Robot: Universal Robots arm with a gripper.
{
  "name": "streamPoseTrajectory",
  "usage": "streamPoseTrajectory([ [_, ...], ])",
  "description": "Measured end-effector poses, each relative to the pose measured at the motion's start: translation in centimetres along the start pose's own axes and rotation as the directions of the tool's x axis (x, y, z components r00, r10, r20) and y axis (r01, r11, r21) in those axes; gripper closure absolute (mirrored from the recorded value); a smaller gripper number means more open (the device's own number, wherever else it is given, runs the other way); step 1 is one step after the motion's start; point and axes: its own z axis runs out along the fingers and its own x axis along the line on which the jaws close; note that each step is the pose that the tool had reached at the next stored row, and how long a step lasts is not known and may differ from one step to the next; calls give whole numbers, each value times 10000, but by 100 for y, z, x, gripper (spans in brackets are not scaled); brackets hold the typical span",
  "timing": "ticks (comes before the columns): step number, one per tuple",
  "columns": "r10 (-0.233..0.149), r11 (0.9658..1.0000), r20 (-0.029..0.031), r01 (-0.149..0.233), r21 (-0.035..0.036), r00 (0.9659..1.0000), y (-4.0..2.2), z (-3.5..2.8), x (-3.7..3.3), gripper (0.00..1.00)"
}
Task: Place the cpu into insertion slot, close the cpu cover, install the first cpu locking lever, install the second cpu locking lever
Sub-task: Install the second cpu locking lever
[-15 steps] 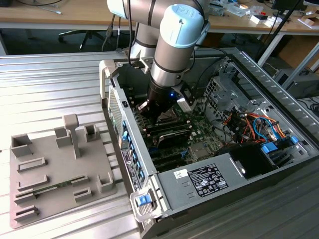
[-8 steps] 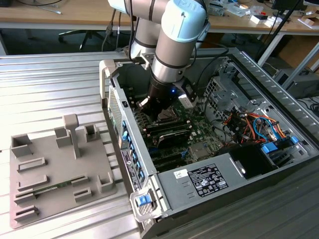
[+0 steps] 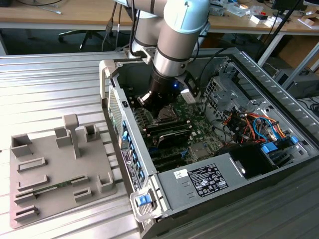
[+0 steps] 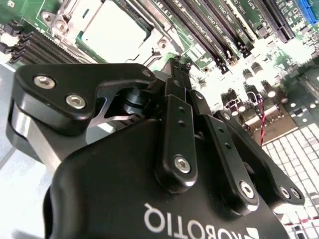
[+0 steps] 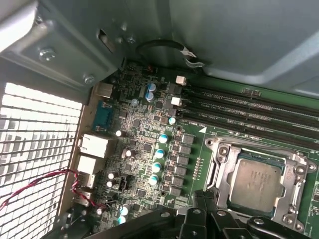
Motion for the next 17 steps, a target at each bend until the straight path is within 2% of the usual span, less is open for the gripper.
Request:
streamPoseTrajectory([
  [5, -1, 10000, 2, 1, -3, 10000, 1, -97, -15, 89],
  [8, 3, 10000, -37, -3, -15, 10000, -11, -107, -72, 89],
  [10, 7, 10000, -133, -7, -45, 9999, -32, -105, -158, 89],
  [12, 15, 10000, -292, -17, -91, 9996, -62, -104, -283, 89],
  [13, 18, 9999, -339, -21, -103, 9994, -70, -104, -317, 89],
  [15, 23, 9999, -514, -31, -155, 9987, -100, -102, -445, 89],
  [16, 26, 9998, -573, -36, -172, 9984, -111, -101, -491, 89],
  [17, 27, 9998, -665, -40, -204, 9978, -128, -101, -562, 89],
])
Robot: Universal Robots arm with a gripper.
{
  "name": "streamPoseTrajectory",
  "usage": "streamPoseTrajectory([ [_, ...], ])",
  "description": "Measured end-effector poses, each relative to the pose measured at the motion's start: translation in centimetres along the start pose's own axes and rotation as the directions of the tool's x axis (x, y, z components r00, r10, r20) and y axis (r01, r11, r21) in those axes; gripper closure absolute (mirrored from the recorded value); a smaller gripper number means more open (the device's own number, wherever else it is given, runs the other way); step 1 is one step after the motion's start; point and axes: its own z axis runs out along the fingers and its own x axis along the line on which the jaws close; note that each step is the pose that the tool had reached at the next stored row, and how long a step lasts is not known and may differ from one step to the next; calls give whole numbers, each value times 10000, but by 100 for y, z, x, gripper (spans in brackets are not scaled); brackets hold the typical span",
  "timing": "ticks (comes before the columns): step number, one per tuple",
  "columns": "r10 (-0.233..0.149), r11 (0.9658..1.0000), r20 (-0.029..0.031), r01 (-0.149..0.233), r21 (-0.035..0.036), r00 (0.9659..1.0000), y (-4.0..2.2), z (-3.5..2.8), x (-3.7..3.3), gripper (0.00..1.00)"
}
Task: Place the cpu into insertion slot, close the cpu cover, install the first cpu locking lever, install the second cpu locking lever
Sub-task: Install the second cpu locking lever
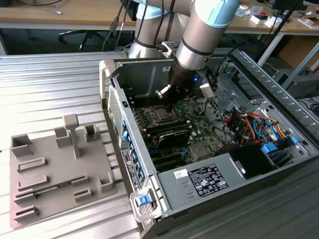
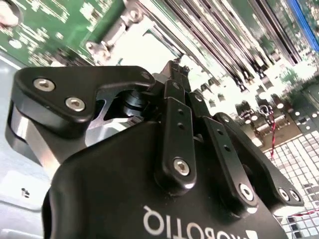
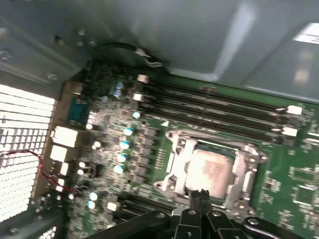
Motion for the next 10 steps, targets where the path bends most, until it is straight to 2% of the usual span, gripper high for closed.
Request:
streamPoseTrajectory([
  [3, 13, 10000, -215, -15, -77, 9998, -38, -9, -162, 89],
  [5, 18, 9999, -324, -21, -113, 9995, -58, -13, -238, 89],
  [7, 20, 9998, -436, -28, -178, 9990, -100, -15, -312, 89],
  [10, 19, 9998, -474, -29, -211, 9989, -141, -12, -327, 89],
])
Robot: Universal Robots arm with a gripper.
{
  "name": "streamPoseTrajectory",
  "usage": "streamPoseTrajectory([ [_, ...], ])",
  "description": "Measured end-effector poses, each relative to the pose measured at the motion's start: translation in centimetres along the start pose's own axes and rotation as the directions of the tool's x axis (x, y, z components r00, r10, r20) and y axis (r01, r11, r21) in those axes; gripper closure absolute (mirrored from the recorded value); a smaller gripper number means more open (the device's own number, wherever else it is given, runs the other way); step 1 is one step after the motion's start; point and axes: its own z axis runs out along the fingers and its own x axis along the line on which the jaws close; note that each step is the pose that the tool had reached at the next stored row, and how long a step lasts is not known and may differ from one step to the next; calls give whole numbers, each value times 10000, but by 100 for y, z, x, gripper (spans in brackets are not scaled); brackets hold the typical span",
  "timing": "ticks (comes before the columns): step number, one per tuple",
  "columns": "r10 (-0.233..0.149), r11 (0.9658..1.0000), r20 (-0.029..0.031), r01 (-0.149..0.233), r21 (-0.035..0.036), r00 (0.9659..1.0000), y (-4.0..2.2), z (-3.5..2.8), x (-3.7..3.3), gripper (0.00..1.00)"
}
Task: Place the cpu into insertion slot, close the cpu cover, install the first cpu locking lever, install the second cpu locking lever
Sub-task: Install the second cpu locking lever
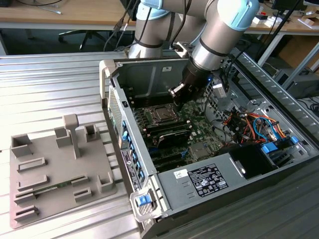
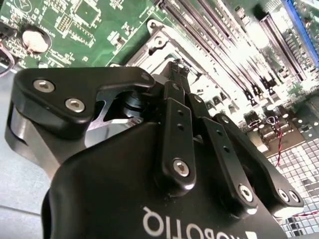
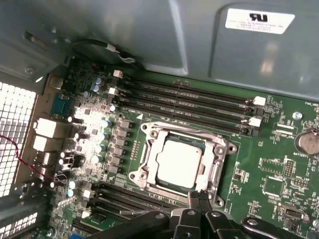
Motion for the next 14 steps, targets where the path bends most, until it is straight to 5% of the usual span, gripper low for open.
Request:
streamPoseTrajectory([
  [7, 2, 10000, -33, -2, -7, 10000, -89, 15, 11, 89],
  [11, 34, 10000, -71, -34, -19, 10000, -114, 105, -1, 89],
  [14, 806, 9967, -7, -806, -92, 9967, -120, 168, -8, 89],
])
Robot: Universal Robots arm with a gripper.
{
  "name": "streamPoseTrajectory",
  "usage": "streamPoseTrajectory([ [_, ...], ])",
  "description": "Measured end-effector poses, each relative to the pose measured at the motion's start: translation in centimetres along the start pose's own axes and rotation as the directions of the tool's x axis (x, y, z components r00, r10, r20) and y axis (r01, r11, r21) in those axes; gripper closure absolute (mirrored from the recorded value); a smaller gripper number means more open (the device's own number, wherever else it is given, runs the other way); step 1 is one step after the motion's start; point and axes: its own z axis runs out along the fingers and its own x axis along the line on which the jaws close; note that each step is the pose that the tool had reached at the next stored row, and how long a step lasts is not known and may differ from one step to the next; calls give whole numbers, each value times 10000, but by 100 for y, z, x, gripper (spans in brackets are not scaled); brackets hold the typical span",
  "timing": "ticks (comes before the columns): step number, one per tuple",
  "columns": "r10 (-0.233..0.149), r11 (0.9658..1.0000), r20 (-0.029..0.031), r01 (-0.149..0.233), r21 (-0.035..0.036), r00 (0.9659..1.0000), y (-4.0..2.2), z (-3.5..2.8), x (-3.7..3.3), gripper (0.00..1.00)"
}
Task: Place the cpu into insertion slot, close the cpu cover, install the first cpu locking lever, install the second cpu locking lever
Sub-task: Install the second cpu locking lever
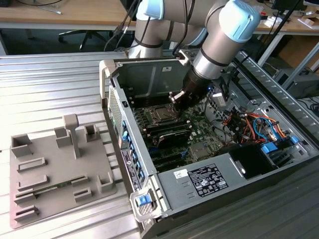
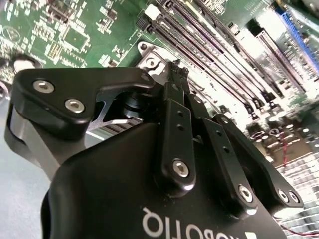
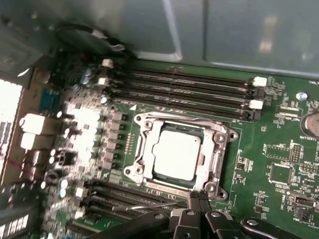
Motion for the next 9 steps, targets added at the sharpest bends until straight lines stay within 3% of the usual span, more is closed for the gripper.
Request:
streamPoseTrajectory([
  [9, 148, 9999, 8, -148, 29, 9999, -7, 51, -3, 89],
])
